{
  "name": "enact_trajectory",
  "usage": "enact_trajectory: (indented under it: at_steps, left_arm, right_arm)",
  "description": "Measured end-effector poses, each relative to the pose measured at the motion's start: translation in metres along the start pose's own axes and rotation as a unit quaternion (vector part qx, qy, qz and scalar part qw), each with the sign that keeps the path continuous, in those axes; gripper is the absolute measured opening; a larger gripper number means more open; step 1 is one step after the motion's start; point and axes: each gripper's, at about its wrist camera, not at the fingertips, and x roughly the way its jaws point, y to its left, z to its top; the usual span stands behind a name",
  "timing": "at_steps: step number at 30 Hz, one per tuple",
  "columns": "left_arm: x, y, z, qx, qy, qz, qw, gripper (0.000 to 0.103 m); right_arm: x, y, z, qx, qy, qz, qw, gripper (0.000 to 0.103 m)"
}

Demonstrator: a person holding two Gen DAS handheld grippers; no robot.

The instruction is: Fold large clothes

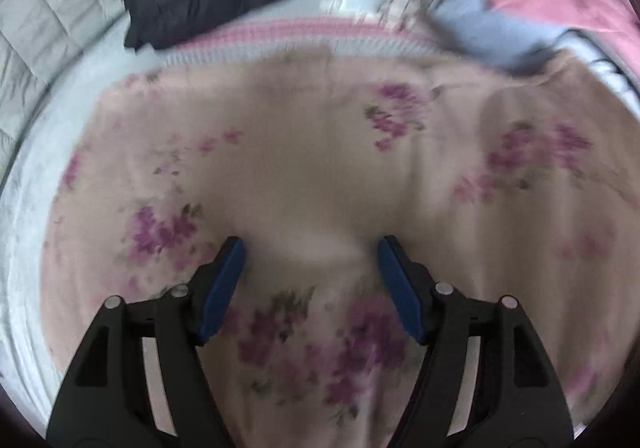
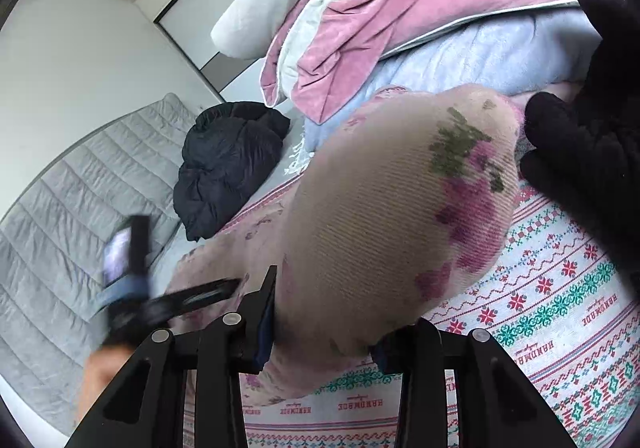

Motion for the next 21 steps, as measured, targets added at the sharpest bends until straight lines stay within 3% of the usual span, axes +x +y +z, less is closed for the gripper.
enact_trajectory:
  at_steps: [3,6,10,13,18,21]
  left_arm:
    - [-0.002,-0.003,0.029,0.005,-0.02,0.013,0.9997,0.074]
    - [0.007,-0.009,0.052,0.006,-0.012,0.032,0.9994,0.074]
    - [0.032,-0.016,0.054,-0.008,0.007,0.036,0.9993,0.076]
    - [0.035,-0.016,0.05,-0.014,-0.004,0.032,0.9994,0.077]
    - [0.009,0.008,0.045,-0.027,0.004,-0.027,0.9993,0.077]
    - [-0.031,0.026,0.004,-0.026,-0.009,-0.077,0.9967,0.077]
  right_arm:
    - [-0.001,0.005,-0.001,-0.004,-0.007,0.0,1.0,0.036]
    - [0.0,0.003,0.003,0.005,-0.003,0.008,1.0,0.036]
    - [0.002,0.001,0.004,0.005,-0.001,0.009,1.0,0.036]
    - [0.004,0.005,0.002,-0.005,-0.002,0.003,1.0,0.036]
    - [0.005,-0.002,0.008,0.008,0.0,0.01,1.0,0.036]
    - [0.006,-0.008,0.009,0.024,0.005,0.011,1.0,0.035]
